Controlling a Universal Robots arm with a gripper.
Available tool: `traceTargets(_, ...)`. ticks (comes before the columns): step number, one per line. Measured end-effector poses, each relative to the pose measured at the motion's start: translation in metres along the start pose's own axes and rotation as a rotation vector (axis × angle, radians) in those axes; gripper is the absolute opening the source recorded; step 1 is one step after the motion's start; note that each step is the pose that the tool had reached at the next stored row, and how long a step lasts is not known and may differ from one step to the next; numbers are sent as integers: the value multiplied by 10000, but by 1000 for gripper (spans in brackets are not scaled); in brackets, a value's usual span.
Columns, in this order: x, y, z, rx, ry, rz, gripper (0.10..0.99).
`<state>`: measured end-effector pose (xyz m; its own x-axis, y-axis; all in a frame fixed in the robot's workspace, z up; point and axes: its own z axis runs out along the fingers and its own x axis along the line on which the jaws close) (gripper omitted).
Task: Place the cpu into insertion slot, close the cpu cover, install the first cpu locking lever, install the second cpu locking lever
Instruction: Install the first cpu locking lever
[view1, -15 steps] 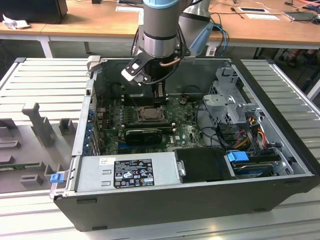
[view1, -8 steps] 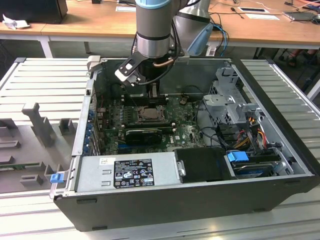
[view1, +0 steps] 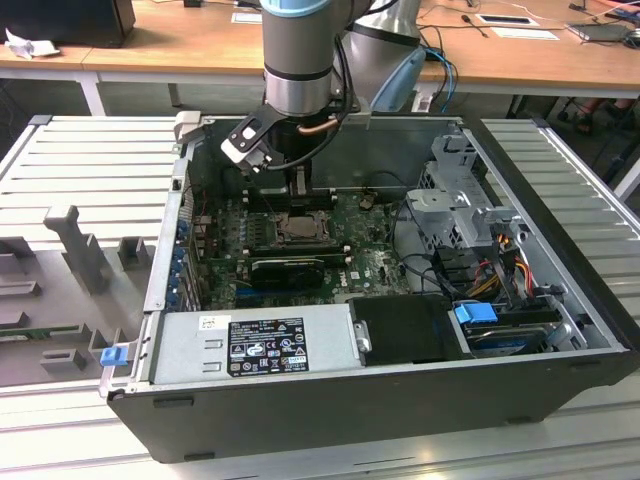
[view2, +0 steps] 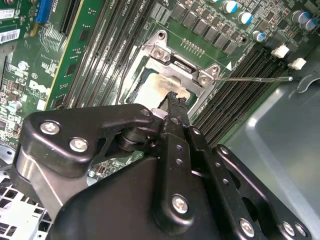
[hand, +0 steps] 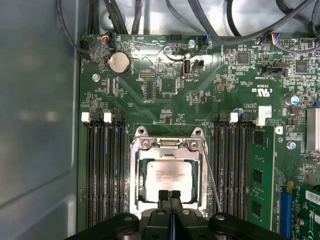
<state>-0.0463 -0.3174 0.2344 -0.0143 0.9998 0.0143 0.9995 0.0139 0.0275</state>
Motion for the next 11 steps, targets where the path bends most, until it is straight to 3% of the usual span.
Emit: traceTargets(11,1,1,-68,1,-6,2,106)
